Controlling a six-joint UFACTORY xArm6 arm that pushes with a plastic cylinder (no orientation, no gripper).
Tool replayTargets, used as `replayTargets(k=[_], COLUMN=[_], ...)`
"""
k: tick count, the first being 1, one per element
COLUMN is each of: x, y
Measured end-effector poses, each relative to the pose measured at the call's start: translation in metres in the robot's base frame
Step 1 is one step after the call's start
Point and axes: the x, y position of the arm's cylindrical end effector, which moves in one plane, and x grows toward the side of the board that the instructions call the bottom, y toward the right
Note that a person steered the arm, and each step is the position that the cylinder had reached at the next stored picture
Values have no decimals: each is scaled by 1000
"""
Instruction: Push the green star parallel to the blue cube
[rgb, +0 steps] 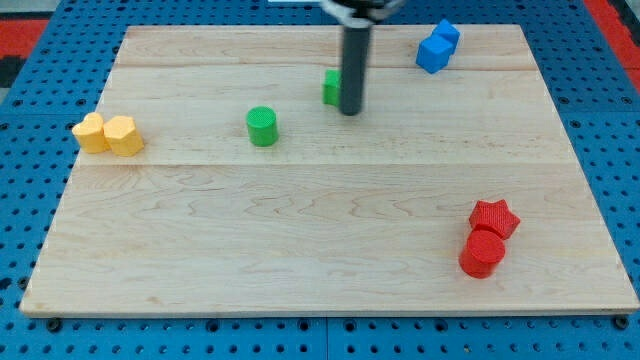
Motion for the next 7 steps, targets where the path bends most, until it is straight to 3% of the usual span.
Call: replayTargets(k=[2,7], x=[-32,-34], y=[-39,170])
